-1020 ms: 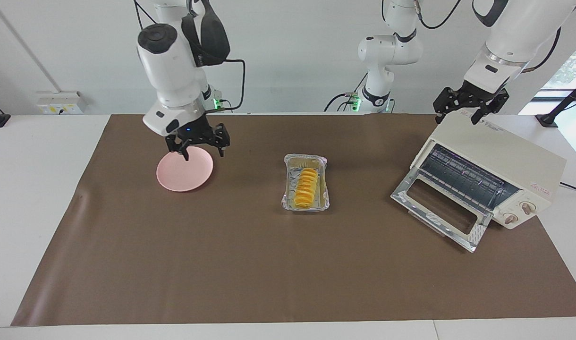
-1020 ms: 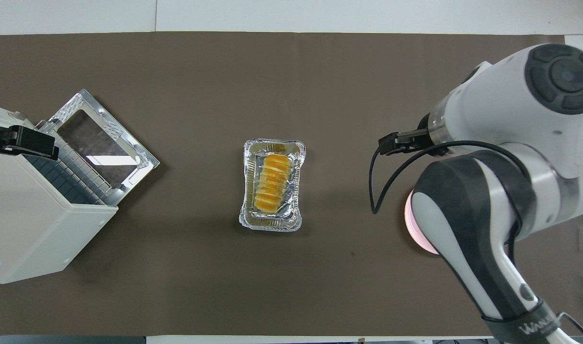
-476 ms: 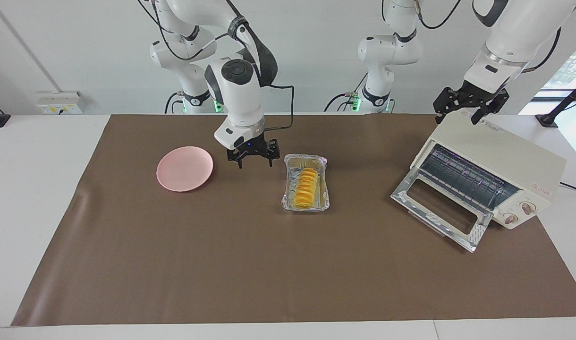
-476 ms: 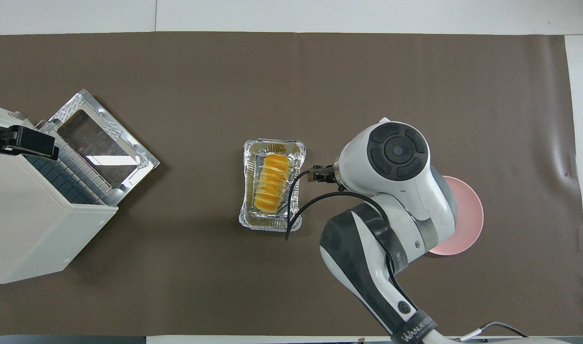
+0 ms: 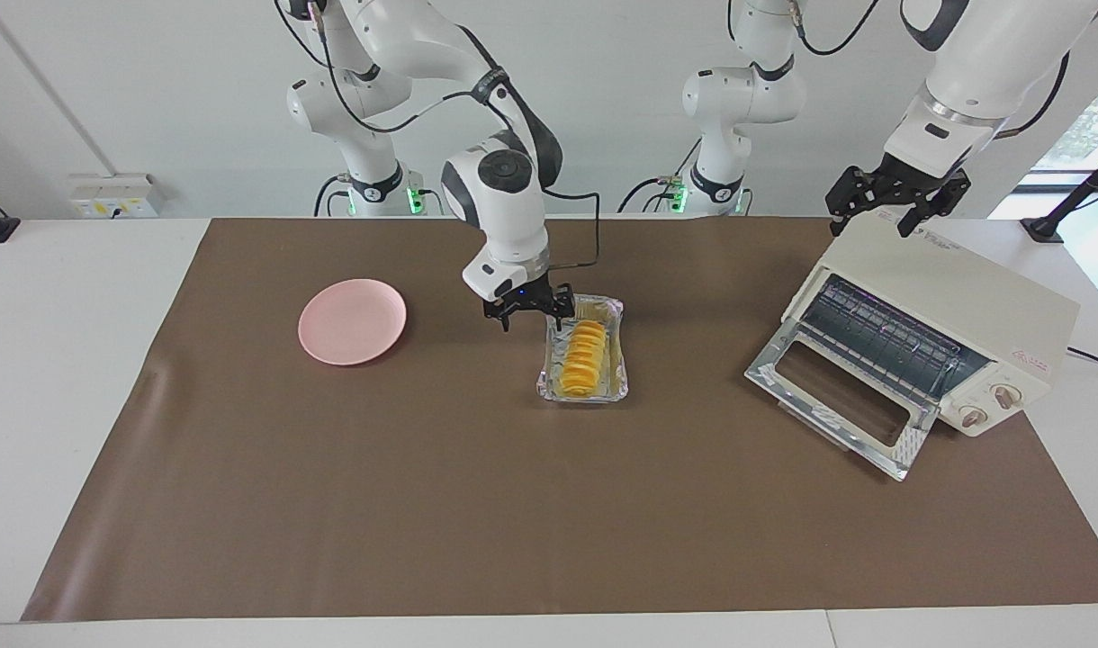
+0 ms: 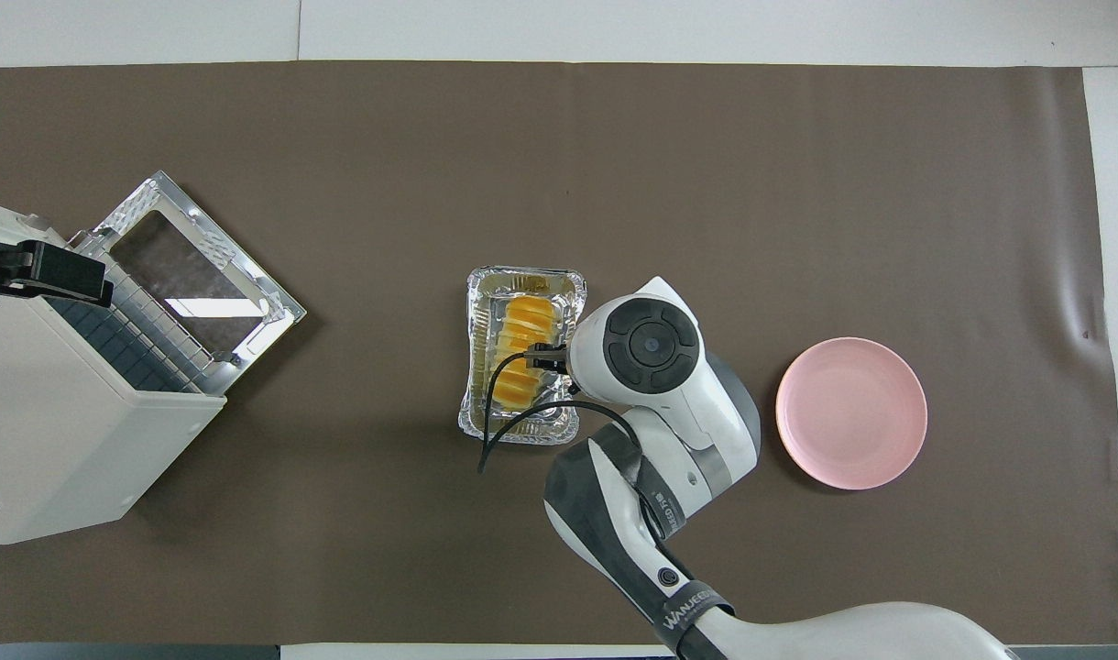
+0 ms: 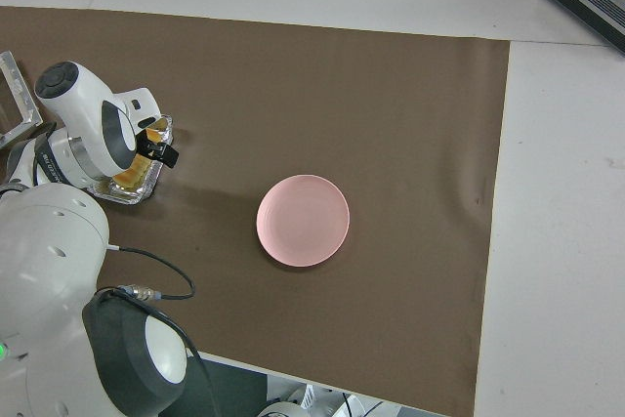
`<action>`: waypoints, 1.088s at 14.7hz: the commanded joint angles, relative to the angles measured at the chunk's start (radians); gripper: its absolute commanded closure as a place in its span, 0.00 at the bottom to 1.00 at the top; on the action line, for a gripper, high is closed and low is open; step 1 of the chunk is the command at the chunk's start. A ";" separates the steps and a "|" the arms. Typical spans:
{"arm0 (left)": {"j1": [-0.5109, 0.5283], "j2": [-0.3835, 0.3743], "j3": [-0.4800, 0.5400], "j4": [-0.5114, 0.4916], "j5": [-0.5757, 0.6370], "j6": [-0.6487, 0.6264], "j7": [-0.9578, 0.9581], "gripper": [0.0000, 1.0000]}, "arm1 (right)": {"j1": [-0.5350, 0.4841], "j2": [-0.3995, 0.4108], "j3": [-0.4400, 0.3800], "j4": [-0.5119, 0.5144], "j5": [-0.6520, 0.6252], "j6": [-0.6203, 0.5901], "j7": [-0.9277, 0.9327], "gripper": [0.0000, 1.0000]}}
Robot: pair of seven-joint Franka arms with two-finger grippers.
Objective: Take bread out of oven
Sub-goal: 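Move the right gripper over to the foil tray, then grasp the edge of the foil tray with the right gripper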
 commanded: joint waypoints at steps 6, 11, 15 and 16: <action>0.008 -0.003 -0.005 -0.004 0.001 -0.006 0.006 0.00 | -0.004 0.028 -0.003 0.013 0.014 0.022 0.008 0.01; 0.008 -0.003 -0.005 -0.004 0.000 -0.006 0.006 0.00 | -0.002 0.025 -0.003 0.005 0.014 0.017 0.013 0.11; 0.008 -0.003 -0.005 -0.004 0.000 -0.005 0.006 0.00 | 0.001 0.018 -0.003 -0.020 0.014 0.022 0.016 0.14; 0.008 -0.003 -0.003 -0.004 0.000 -0.006 0.006 0.00 | 0.002 0.018 -0.003 -0.023 0.014 0.020 0.021 0.17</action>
